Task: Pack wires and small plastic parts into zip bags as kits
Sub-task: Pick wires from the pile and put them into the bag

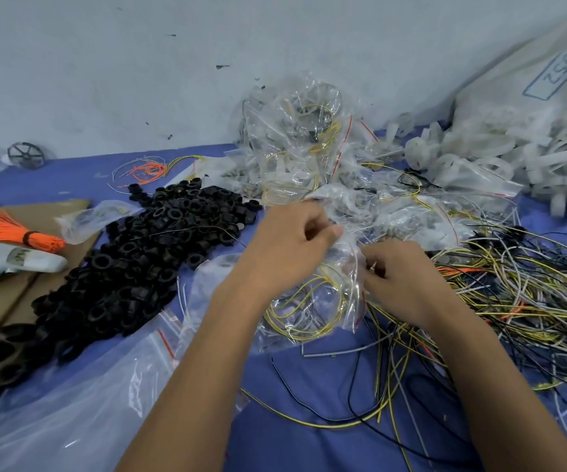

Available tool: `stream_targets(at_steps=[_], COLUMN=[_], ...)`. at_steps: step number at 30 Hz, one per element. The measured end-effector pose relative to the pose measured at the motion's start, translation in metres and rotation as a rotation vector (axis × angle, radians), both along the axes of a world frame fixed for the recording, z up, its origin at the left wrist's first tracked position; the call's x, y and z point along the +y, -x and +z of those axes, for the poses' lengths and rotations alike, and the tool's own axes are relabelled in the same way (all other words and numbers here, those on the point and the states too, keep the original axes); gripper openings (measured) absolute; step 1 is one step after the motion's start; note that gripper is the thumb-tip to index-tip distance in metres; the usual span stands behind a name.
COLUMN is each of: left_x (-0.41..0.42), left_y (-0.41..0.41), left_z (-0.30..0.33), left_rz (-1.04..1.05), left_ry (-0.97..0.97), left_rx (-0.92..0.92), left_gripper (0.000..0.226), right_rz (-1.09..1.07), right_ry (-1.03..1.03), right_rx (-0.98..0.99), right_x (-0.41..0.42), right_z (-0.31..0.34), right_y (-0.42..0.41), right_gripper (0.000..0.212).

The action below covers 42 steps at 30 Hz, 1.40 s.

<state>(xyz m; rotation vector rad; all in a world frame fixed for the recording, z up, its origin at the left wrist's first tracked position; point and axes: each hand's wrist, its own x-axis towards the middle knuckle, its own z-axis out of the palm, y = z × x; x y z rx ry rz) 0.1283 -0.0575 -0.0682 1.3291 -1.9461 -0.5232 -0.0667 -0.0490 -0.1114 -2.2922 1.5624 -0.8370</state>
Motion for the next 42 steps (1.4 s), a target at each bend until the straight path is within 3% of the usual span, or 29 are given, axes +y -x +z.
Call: stream_targets(at_steps=[5, 11, 15, 18, 22, 25, 27, 29, 30, 32, 36, 38, 40, 41, 42], left_x=[0.007, 0.006, 0.007, 0.01, 0.015, 0.019, 0.024, 0.03, 0.033, 0.037, 0.039, 0.034, 0.025, 0.019, 0.012], left_y=[0.029, 0.022, 0.016, 0.014, 0.017, 0.028, 0.04, 0.053, 0.058, 0.066, 0.068, 0.06, 0.045, 0.035, 0.023], left_z=[-0.014, -0.008, -0.001, 0.005, 0.011, 0.012, 0.013, 0.014, 0.014, 0.014, 0.012, 0.012, 0.012, 0.012, 0.01], left_rz=[0.097, 0.083, 0.083, 0.053, 0.025, 0.037, 0.039, 0.037, 0.041, 0.055, -0.013, -0.077, -0.075, -0.042, -0.006], left_ry=[-0.058, -0.075, -0.183, -0.254, -0.259, -0.228, -0.165, -0.11, -0.09, -0.061, -0.068, -0.141, -0.146, -0.102, -0.067], left_rx=[-0.194, -0.216, -0.122, -0.019, 0.02, 0.027, -0.023, -0.035, -0.027, -0.011, -0.032, 0.04, 0.156, 0.204, 0.233], left_gripper=[0.037, 0.011, 0.007, 0.005, 0.007, 0.013, 0.016, 0.017, 0.015, 0.01, 0.013, 0.017, 0.023, 0.025, 0.026], right_rz=[0.026, 0.08, -0.017, 0.006, 0.06, 0.02, 0.085, 0.119, 0.076, -0.105, -0.159, 0.013, 0.392, 0.531, 0.5], right_ry=[-0.15, -0.235, -0.092, -0.137, -0.162, -0.173, -0.277, -0.401, -0.547, -0.678, -0.693, -0.759, -0.828, -0.761, -0.637], right_rx=[0.108, 0.149, -0.093, -0.242, -0.046, 0.072, -0.133, -0.611, -0.924, -1.178, -1.032, -1.077, -1.112, -0.937, -0.752], right_x=[0.003, 0.002, 0.004, 0.007, 0.012, 0.006, 0.009, 0.014, 0.012, 0.005, 0.004, 0.011, 0.017, 0.021, 0.021], right_z=[0.004, 0.008, 0.008, 0.007, 0.003, -0.003, -0.004, -0.004, -0.008, -0.025, -0.049, -0.04, -0.017, -0.007, 0.0], right_y=[0.008, 0.013, -0.001, -0.017, -0.028, -0.026, -0.029, -0.036, -0.039, -0.04, -0.04, -0.038, -0.036, -0.034, -0.032], right_gripper=[0.02, 0.02, 0.015, 0.013, 0.026, 0.013, 0.01, 0.024, 0.032, 0.038, 0.04, 0.037, 0.017, 0.003, 0.01])
